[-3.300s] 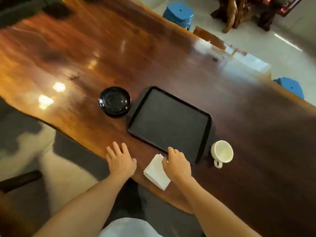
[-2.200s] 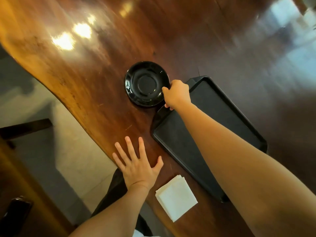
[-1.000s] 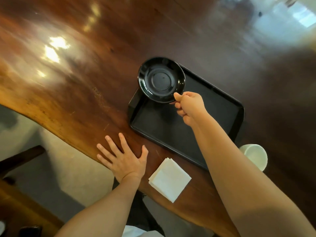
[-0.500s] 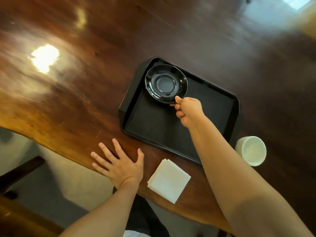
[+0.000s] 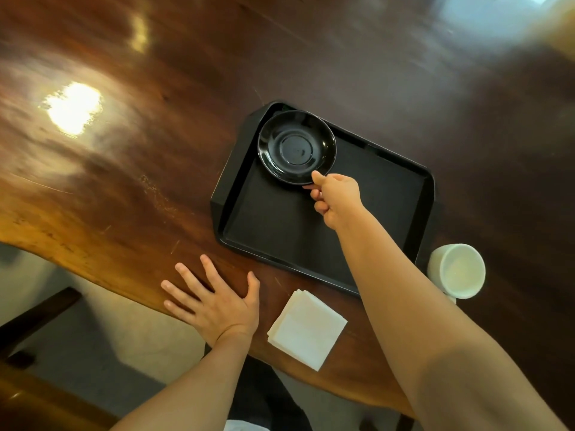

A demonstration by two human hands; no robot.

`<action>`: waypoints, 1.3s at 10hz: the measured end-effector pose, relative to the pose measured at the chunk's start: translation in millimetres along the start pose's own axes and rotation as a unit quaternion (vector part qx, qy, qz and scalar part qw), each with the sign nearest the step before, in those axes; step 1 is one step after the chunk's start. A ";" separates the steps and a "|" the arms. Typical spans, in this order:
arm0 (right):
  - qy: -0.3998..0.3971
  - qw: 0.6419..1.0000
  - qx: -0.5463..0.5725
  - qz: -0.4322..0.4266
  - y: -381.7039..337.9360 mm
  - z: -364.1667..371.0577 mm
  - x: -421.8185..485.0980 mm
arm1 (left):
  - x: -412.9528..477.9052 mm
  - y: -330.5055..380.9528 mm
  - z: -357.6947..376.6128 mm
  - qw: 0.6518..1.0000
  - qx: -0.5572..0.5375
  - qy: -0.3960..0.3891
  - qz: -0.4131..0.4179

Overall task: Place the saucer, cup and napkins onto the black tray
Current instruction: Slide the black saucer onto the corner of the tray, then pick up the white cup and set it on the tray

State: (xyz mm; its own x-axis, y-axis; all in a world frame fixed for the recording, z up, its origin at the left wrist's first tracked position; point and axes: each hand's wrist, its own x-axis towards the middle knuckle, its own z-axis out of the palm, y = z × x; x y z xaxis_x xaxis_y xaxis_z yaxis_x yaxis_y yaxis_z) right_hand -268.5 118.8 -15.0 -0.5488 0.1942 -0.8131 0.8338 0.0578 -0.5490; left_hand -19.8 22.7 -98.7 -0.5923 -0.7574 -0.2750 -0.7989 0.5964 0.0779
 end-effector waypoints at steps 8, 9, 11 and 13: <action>0.199 0.953 -0.142 -0.180 77.9 -153.8 -74.4 | -4.4 4.7 -5.8 1.000 -0.013 0.001 -0.012; 0.293 0.929 -0.129 -0.185 101.7 -185.4 -81.3 | -5.0 3.3 -2.9 1.000 -0.017 0.011 -0.012; 0.373 0.920 -0.080 -0.090 134.2 -224.0 -66.5 | -5.0 2.9 0.2 0.999 -0.026 0.022 -0.013; 0.300 0.951 0.073 -0.018 138.8 -229.7 -53.7 | -5.4 3.3 0.6 0.999 -0.030 0.028 -0.010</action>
State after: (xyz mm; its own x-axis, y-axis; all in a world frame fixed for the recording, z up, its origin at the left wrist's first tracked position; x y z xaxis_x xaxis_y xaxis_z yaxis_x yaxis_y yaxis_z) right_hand -109.6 341.3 -3.1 -0.4074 0.7213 -0.5601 0.7739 -0.0530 -0.6311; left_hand -19.2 28.9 -97.5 -0.5792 -0.7838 -0.2242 -0.8149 0.5648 0.1305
